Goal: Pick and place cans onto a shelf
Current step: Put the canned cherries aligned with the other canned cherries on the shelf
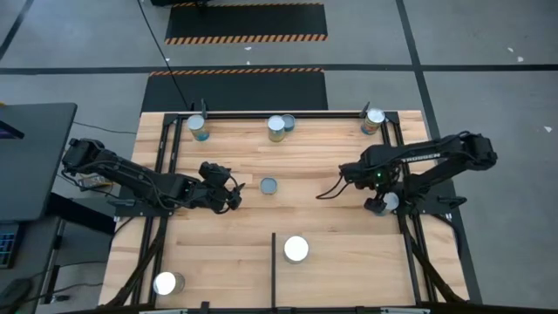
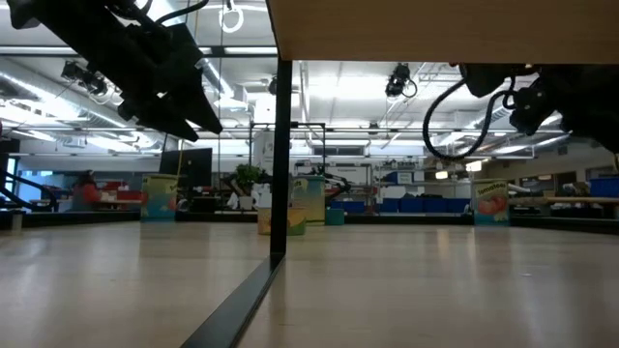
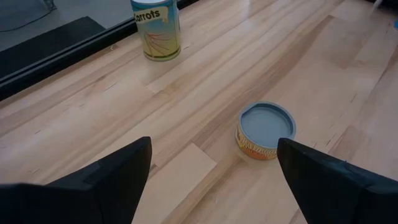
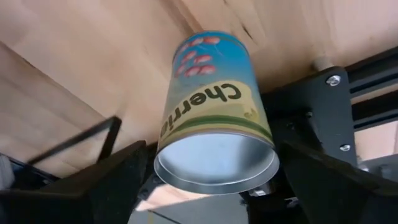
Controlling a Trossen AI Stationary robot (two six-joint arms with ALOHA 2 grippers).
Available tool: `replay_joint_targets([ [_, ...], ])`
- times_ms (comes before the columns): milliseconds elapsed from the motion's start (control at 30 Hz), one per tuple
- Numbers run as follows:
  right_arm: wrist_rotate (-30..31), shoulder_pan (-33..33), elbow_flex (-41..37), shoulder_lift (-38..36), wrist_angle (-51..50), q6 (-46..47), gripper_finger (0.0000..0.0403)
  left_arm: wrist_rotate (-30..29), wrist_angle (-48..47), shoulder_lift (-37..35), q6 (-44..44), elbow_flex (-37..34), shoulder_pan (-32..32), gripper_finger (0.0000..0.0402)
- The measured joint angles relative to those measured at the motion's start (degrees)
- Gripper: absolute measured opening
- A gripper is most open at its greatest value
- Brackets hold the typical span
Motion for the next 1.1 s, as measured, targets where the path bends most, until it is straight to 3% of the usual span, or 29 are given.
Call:
replay_joint_targets([
  [367,-0.40,0.06,0.02,5.36,-0.30,-1.78,0.0354,-0.01,0.02,0.00,0.00,0.00,-0.02,0.0354],
  [533,-1.29,0.08,0.02,4.97,-0.84,-1.95,0.0316,-0.02,0.00,0.00,0.00,0.00,0.00,0.0354],
  [733,-1.30,0.08,0.96,3.84,-2.93,-2.11,0.0316,-0.01,0.00,0.02,0.00,0.00,0.00,0.0354],
  [867,-0.11,0.66,6.28,3.21,-5.06,-2.97,0.0316,-0.02,0.02,0.00,0.00,0.00,0.00,0.0354],
  [1100,8.56,4.98,22.35,1.81,-6.47,-2.59,0.0316,-0.02,0.00,0.02,0.00,0.00,-0.02,0.0354],
])
